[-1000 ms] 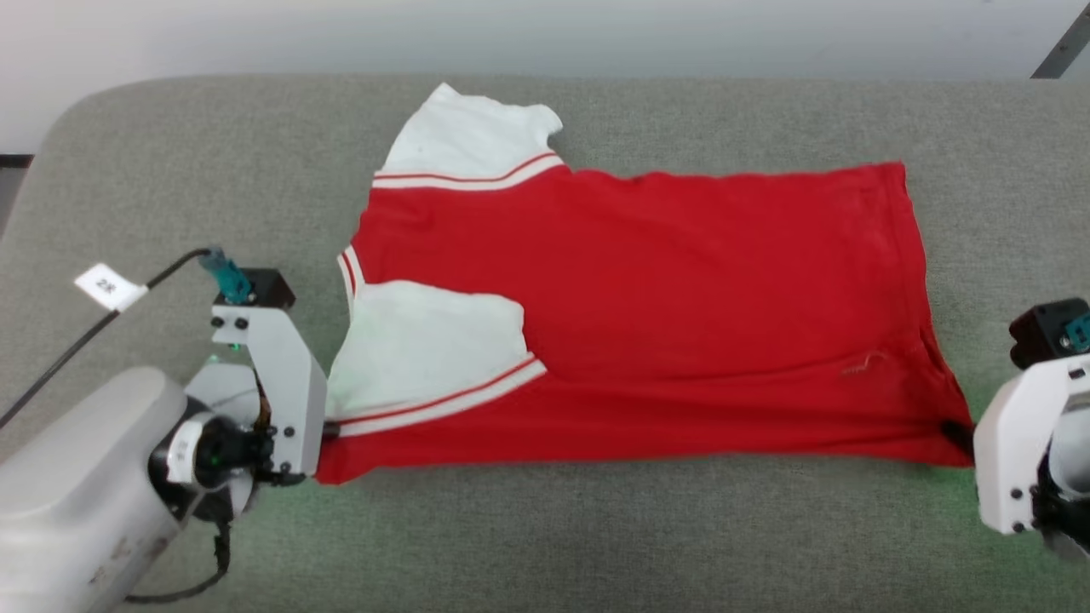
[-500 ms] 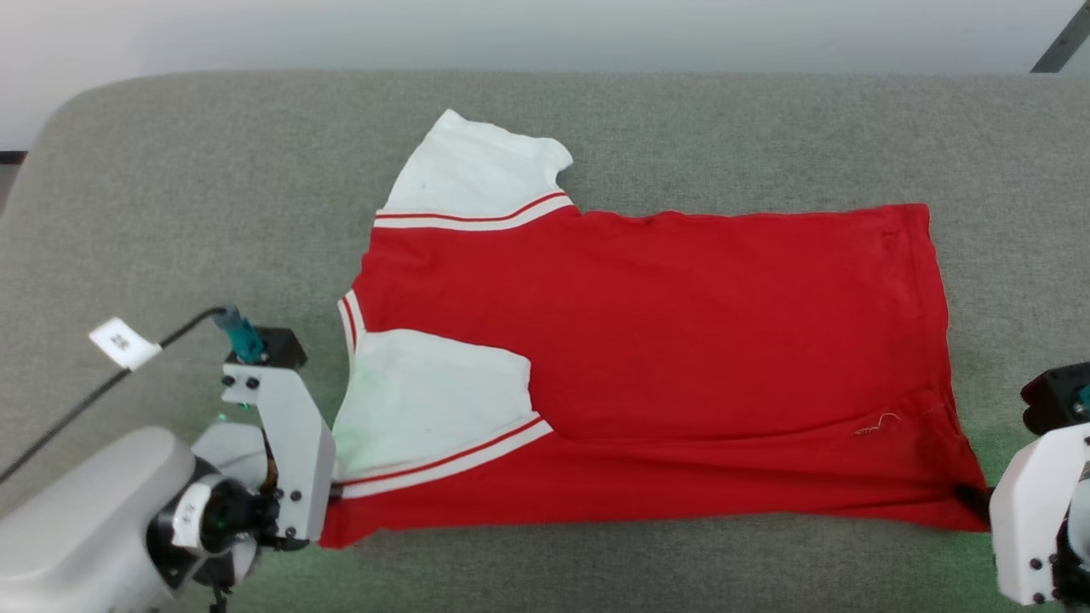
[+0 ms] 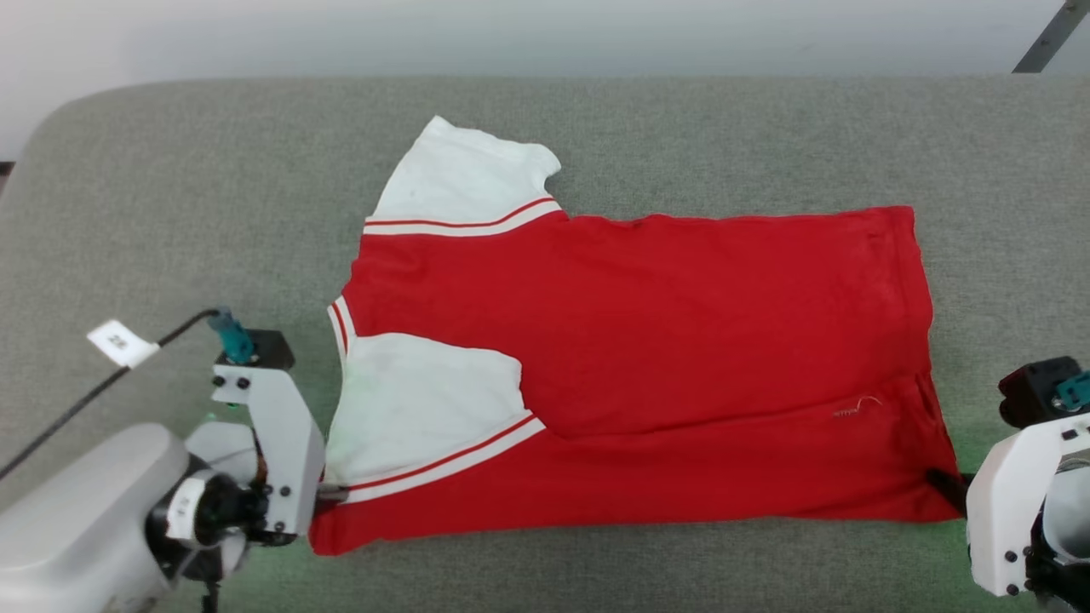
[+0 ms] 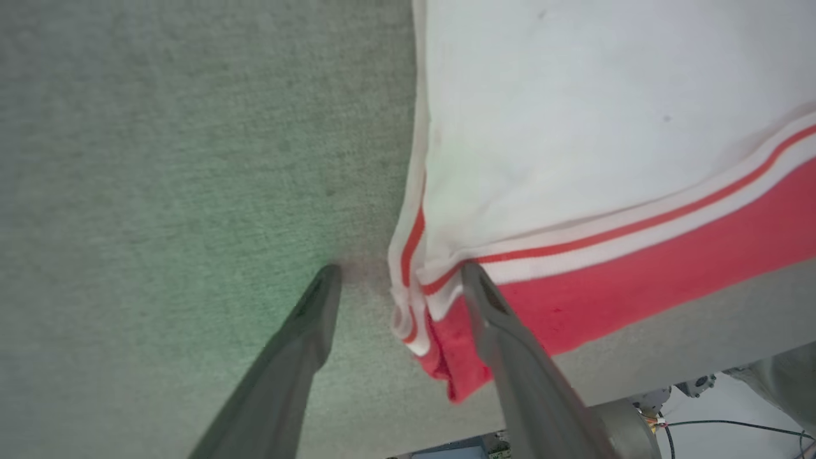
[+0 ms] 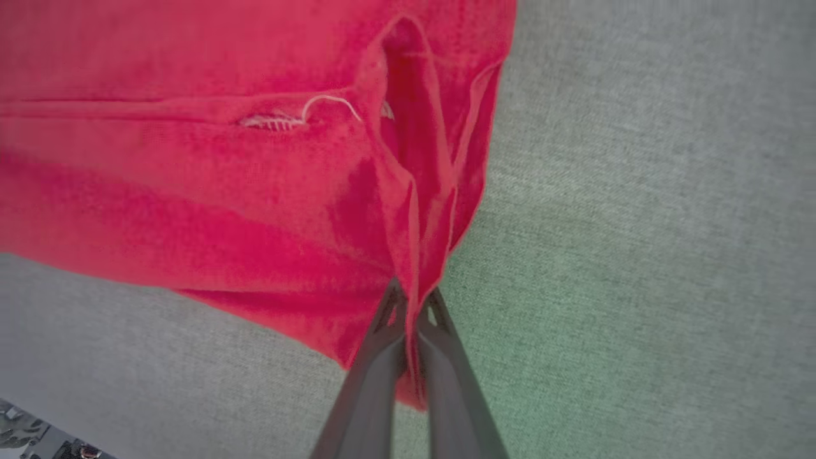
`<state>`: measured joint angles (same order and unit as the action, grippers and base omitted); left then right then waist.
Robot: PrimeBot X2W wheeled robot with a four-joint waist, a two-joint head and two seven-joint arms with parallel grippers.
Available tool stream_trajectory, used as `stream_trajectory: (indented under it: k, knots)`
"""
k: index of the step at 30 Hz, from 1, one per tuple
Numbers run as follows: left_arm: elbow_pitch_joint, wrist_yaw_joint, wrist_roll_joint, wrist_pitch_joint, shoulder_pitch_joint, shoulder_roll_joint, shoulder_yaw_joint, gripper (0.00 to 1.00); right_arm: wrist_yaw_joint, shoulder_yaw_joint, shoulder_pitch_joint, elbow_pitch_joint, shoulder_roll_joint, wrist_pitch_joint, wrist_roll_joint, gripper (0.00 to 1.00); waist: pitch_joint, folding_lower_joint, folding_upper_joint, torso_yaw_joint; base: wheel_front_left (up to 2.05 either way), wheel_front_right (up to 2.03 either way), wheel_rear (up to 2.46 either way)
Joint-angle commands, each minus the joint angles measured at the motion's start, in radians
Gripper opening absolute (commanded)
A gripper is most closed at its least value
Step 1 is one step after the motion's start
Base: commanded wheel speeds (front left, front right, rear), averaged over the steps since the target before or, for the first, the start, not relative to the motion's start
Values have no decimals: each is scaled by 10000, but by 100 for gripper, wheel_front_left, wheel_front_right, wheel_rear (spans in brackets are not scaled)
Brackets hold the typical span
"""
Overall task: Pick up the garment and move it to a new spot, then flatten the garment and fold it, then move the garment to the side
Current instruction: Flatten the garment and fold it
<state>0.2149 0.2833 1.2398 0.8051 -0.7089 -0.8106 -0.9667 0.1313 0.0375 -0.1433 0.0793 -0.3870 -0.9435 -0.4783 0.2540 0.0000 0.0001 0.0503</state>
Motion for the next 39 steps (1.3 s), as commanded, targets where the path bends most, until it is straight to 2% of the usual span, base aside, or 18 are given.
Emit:
stream_trajectory:
  k: [1, 8, 13, 20, 29, 34, 39]
  knots:
    - [-33, 100, -138, 23, -31, -132, -57, 100, -10, -85, -71, 103, -15, 105, -75, 100, -72, 0, -1, -32, 0, 0, 0]
    - [-1119, 447, -459, 351, -357, -918, 19, 100, -10, -560, 112, 722, 79, 672, -154, 100, -248, 0, -1, -200, 0, 0, 0]
    - [-1822, 462, -692, 142, -793, -1195, 295, 100, -10, -857, -63, 1331, 385, 1954, 202, 100, -177, 0, -1, -424, 0, 0, 0]
    - [-1499, -241, -1408, -835, -1797, -995, 681, 100, -10, -850, -660, 1584, 1071, 5197, 1189, 100, 243, 0, -1, -960, 0, 0, 0]
    - [447, -1422, -2742, -2540, -3494, -213, 883, 100, -10, -381, -1414, 1245, 1829, 9233, 2929, 100, 1073, 0, -1, -1784, 0, 0, 0]
    - [1752, -2162, -3078, -3070, -4412, 231, 928, 100, -10, -203, -1614, 936, 2295, 10539, 3526, 100, 1634, 0, -1, -2183, 0, 0, 0]
    - [2969, -2796, -3363, -3186, -5336, 439, 909, 100, -10, -71, -1801, 550, 2661, 11087, 3659, 100, 2230, 0, -1, -2565, 0, 0, 0]
